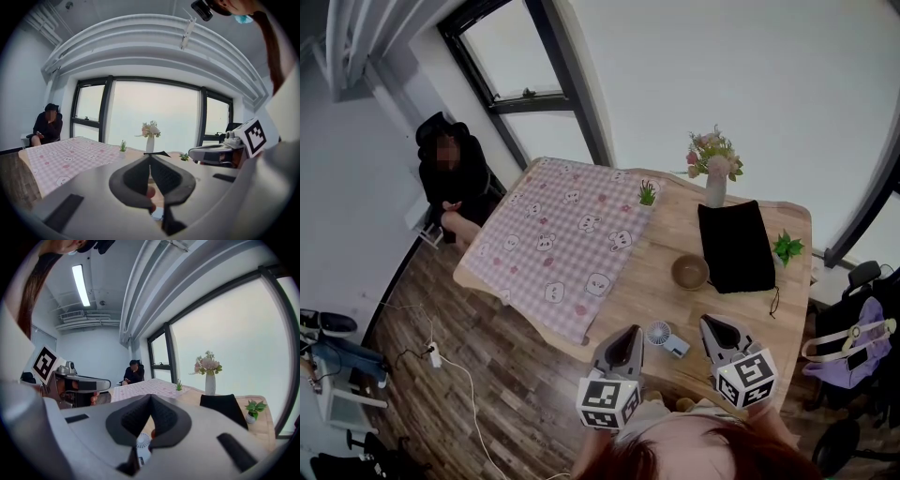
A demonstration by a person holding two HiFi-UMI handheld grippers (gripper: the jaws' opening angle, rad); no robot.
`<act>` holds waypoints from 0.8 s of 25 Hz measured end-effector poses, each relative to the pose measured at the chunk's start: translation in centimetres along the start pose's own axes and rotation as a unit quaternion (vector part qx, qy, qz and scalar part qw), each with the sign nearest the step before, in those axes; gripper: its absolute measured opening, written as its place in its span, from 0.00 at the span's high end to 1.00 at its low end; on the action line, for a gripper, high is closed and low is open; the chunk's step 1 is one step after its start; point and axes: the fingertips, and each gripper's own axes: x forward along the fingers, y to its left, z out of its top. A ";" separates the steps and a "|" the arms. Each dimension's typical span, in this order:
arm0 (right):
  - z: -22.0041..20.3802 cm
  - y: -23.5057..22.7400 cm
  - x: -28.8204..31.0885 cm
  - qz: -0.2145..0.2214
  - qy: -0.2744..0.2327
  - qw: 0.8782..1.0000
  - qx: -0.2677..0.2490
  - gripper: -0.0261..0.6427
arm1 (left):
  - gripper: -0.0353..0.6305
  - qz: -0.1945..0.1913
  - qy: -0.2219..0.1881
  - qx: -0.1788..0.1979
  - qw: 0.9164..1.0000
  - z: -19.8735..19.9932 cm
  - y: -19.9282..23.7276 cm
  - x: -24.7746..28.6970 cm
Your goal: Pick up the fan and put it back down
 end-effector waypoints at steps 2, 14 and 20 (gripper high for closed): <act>0.0 -0.1 0.2 0.003 0.001 1.000 -0.004 0.96 | 0.93 0.004 0.000 0.000 1.000 0.1 0.0 0.2; 0.2 -0.5 0.2 0.012 0.004 1.000 -0.021 0.96 | 0.93 0.014 0.001 -0.004 1.000 0.2 -0.2 1.0; 0.4 -0.9 0.2 0.007 0.005 1.000 -0.025 0.96 | 0.93 0.013 0.000 -0.005 1.000 0.2 -0.4 1.2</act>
